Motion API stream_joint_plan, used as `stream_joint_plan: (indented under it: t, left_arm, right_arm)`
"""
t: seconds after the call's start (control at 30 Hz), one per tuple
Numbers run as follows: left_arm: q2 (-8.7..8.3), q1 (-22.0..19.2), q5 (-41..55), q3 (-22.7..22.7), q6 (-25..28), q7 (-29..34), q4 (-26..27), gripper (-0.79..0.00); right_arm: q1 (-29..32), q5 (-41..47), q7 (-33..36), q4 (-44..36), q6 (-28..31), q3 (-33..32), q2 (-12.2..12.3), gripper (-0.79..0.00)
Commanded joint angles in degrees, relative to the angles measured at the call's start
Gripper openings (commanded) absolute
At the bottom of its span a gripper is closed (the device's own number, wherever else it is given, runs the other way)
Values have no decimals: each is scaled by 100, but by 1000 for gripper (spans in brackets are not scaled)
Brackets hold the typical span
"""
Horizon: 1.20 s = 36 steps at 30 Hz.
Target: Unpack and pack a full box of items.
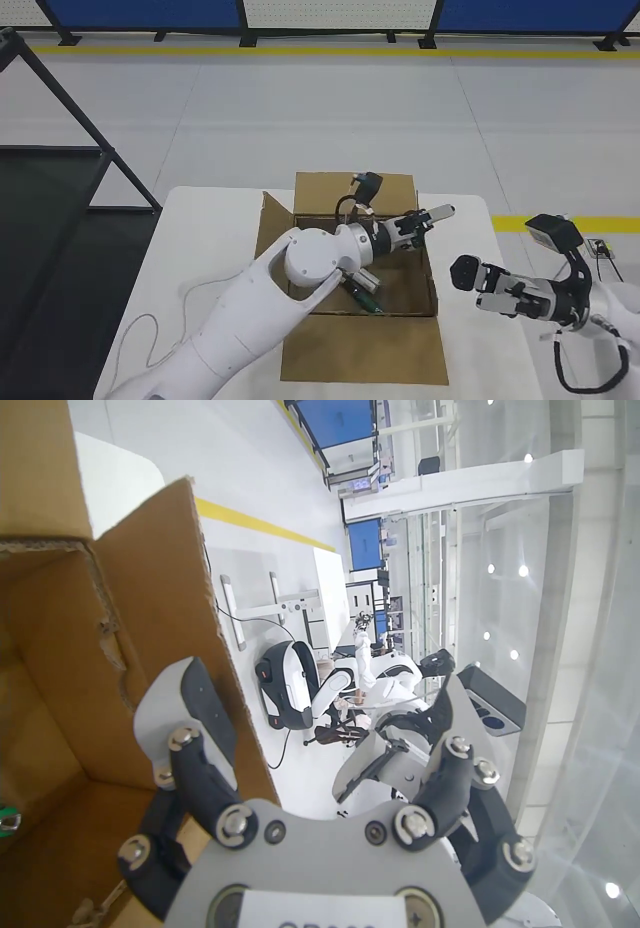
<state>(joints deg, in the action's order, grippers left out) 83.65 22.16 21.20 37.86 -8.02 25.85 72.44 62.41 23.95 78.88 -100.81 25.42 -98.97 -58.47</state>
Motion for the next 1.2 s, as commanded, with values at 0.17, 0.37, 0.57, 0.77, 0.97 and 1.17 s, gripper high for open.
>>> stream_joint_plan:
  t: [0.17, 0.37, 0.57, 0.77, 0.97, 1.17]
  left_arm:
    - [277, -207, 77, -262, 65, -37, -390, 0]
    - [417, -283, 55, -282, 146, 38, -675, 0]
    - [426, -236, -59, -59, 224, 97, -736, 0]
    - [268, -4, -391, 432, 244, 166, -471, 0]
    - [-42, 612, -936, 1194, 100, 310, 261, 0]
    - [-344, 1472, -1480, 1972, -230, 584, 1285, 0]
  right_arm:
    - [129, -142, -1, -185, 1, 124, 198, 0]
    - [94, -441, -4, -305, 3, 322, 360, 0]
    - [77, -683, -134, -51, 133, 323, 441, 0]
    - [149, -871, -359, 122, 6, 178, 497, 0]
    - [58, -1044, -634, 494, -299, 256, 530, 0]
    - [-393, -885, -568, 1317, -533, 433, 562, 0]
